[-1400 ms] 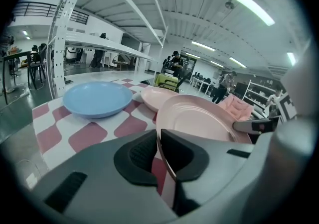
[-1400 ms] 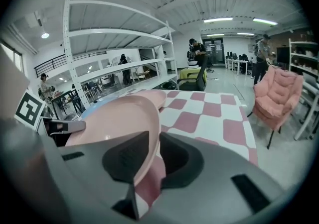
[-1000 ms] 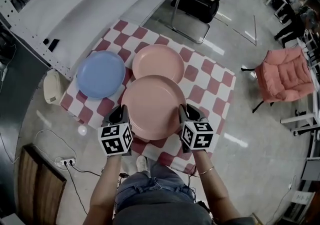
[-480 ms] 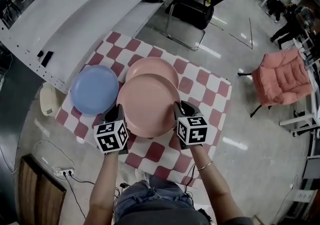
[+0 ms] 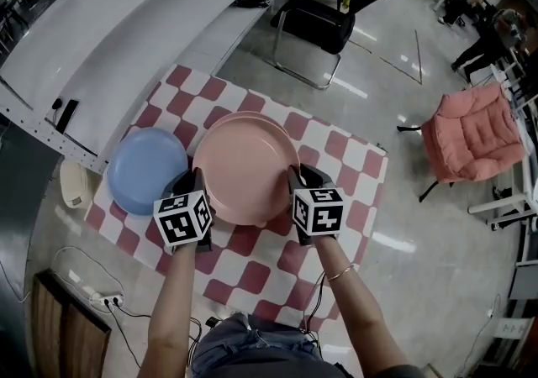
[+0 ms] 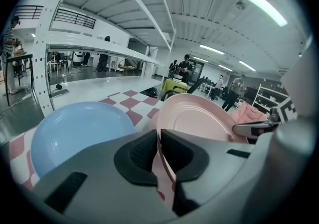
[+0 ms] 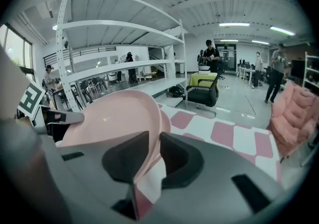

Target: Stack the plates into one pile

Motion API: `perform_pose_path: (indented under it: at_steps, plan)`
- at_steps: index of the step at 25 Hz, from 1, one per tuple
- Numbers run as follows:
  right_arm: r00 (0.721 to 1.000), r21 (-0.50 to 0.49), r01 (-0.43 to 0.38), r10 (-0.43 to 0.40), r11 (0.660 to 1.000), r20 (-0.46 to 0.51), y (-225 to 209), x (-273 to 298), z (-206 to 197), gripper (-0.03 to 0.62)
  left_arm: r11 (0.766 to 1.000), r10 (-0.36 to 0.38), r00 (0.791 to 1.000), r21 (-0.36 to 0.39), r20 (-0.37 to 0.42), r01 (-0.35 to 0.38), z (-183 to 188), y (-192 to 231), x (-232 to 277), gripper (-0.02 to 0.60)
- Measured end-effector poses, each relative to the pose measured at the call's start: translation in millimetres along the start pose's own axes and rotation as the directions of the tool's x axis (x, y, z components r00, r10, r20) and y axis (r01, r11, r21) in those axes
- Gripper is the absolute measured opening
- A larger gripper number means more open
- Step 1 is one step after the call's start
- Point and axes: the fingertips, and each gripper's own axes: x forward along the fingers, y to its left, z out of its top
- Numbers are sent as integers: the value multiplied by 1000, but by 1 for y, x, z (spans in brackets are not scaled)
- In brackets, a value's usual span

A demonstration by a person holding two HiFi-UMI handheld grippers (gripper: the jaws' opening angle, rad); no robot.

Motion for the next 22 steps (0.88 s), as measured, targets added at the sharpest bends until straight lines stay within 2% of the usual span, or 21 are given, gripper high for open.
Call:
perform_pose_path:
  at_steps: [3, 13, 22]
  plan:
    - [1000, 27, 1, -1, 1000, -17, -8, 14, -1, 77, 1000, 8, 1000, 12, -18, -8, 5, -1, 14, 35]
    - [999, -14, 15, -16, 1000, -45, -18, 41, -3, 77, 999, 32, 997, 13, -66, -32, 4, 4, 46, 35]
    - [999, -23, 16, -17, 1000, -28, -22, 53, -4, 78, 996, 74, 995, 57, -68, -70, 1, 6, 60, 43]
